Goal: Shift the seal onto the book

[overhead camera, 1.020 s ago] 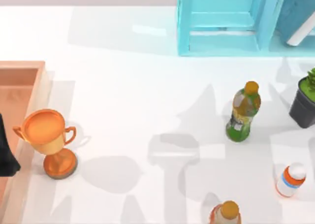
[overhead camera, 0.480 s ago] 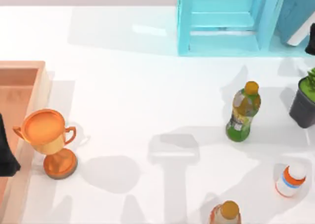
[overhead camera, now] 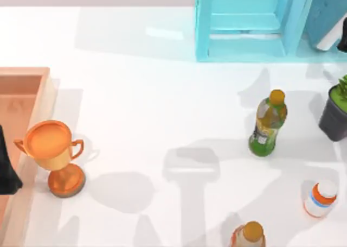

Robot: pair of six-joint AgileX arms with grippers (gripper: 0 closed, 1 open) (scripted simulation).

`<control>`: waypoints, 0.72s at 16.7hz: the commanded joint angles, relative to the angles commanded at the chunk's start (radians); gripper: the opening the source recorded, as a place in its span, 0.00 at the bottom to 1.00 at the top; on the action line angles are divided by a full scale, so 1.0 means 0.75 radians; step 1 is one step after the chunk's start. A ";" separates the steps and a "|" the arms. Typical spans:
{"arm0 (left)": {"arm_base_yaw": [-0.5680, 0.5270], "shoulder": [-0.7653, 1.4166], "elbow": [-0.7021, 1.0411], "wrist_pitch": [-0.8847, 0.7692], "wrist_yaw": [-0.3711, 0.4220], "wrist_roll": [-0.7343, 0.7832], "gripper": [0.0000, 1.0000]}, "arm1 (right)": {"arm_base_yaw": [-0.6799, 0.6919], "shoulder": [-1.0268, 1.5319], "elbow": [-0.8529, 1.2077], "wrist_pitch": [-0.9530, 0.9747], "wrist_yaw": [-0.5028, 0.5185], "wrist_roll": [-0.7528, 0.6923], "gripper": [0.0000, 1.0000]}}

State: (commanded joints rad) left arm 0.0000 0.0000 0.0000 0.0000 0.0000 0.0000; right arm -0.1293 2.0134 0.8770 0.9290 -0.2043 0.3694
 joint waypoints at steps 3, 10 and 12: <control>0.000 0.000 0.000 0.000 0.000 0.000 1.00 | 0.007 0.072 0.155 -0.083 0.008 0.001 1.00; 0.000 0.000 0.000 0.000 0.000 0.000 1.00 | 0.050 0.363 0.507 -0.143 0.054 0.009 1.00; 0.000 0.000 0.000 0.000 0.000 0.000 1.00 | 0.061 0.406 0.538 -0.132 0.064 0.012 1.00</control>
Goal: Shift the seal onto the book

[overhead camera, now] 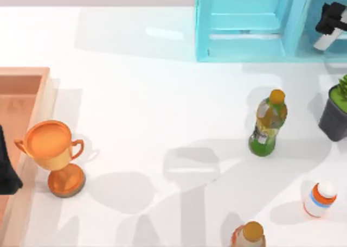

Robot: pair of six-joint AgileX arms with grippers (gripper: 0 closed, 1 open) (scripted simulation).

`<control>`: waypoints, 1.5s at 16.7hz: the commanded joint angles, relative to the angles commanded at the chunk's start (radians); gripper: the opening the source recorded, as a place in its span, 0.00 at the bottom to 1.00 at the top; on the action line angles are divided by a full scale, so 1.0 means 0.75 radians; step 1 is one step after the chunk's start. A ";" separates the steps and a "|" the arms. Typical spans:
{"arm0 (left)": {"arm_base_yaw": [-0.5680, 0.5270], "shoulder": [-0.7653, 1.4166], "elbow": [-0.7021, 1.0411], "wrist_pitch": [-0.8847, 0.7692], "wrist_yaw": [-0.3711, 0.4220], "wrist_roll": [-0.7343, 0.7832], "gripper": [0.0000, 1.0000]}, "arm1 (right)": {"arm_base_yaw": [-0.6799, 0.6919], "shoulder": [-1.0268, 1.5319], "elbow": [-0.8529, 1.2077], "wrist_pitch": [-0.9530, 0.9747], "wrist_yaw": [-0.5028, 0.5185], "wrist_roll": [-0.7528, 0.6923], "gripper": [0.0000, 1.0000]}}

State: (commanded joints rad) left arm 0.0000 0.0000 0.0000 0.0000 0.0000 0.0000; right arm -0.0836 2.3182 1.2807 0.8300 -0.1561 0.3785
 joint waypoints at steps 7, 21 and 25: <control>0.000 0.000 0.000 0.000 0.000 0.000 1.00 | 0.002 0.005 0.003 0.002 0.001 0.000 0.77; 0.000 0.000 0.000 0.000 0.000 0.000 1.00 | 0.002 0.005 0.003 0.002 0.001 0.000 0.00; 0.000 0.000 0.000 0.000 0.000 0.000 1.00 | 0.002 0.005 0.003 0.002 0.001 0.000 0.00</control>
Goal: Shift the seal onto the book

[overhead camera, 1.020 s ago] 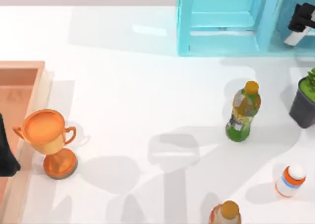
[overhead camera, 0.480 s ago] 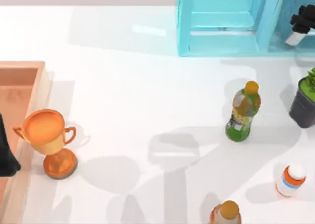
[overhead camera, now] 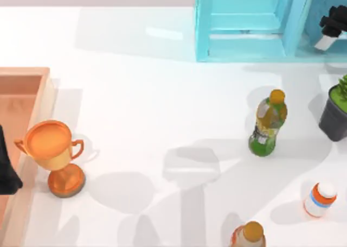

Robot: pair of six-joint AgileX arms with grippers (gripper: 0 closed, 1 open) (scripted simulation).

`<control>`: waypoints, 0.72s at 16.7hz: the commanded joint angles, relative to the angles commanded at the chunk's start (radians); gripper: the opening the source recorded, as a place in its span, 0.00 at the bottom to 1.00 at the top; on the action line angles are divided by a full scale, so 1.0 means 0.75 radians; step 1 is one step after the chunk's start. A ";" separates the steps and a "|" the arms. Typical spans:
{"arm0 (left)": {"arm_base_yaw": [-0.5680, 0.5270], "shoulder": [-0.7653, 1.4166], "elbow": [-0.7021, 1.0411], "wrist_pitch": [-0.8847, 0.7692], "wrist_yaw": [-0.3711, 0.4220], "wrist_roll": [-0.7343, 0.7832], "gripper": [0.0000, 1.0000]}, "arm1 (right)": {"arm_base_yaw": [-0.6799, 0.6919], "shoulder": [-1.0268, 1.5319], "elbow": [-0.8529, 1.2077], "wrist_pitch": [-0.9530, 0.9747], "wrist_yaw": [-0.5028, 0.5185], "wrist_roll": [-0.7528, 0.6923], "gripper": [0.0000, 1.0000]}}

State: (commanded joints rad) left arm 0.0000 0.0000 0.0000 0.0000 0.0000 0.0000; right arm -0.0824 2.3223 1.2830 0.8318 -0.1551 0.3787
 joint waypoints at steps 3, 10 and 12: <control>0.000 0.000 0.000 0.000 0.000 0.000 1.00 | 0.009 -0.033 -0.051 0.015 0.053 -0.018 0.00; 0.000 0.000 0.000 0.000 0.000 0.000 1.00 | -0.008 -0.500 -0.238 -0.273 0.029 -0.022 0.00; 0.000 0.000 0.000 0.000 0.000 0.000 1.00 | -0.013 -0.719 -0.318 -0.395 0.019 -0.024 0.00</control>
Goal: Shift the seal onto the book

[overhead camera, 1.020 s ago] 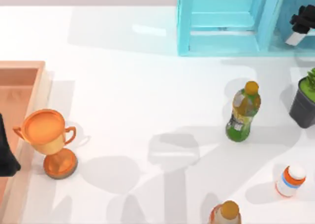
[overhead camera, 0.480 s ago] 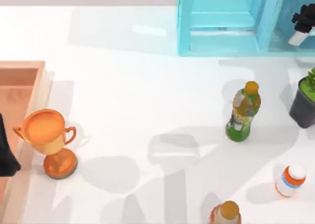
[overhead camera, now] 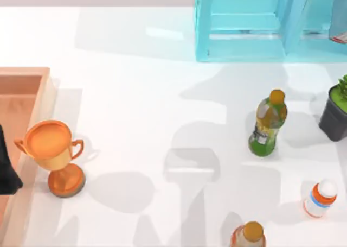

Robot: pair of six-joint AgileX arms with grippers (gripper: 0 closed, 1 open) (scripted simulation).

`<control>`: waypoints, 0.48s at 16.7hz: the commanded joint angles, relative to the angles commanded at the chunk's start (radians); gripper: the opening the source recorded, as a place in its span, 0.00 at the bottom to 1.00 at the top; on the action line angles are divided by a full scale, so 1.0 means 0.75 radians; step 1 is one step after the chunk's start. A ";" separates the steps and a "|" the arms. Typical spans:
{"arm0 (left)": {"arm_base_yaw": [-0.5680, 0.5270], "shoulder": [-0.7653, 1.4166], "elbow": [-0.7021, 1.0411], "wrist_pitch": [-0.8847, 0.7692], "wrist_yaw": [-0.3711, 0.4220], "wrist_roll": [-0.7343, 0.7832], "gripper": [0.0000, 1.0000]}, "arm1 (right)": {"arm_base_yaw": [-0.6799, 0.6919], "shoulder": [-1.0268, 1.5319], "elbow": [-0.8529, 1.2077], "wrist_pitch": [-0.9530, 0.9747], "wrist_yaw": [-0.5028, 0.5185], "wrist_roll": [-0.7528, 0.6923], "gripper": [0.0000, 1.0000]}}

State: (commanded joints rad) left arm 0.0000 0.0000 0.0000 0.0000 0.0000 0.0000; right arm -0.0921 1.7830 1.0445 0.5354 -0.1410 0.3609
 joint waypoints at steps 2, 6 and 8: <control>0.000 0.000 0.000 0.000 0.000 0.000 1.00 | -0.007 -0.228 -0.083 -0.126 -0.010 -0.002 0.00; 0.000 0.000 0.000 0.000 0.000 0.000 1.00 | -0.020 -0.614 -0.233 -0.356 -0.029 -0.005 0.00; 0.000 0.000 0.000 0.000 0.000 0.000 1.00 | -0.025 -0.731 -0.285 -0.437 -0.036 -0.006 0.00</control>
State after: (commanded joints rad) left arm 0.0000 0.0000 0.0000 0.0000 0.0000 0.0000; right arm -0.1109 1.2346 0.8308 0.2076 -0.1679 0.3562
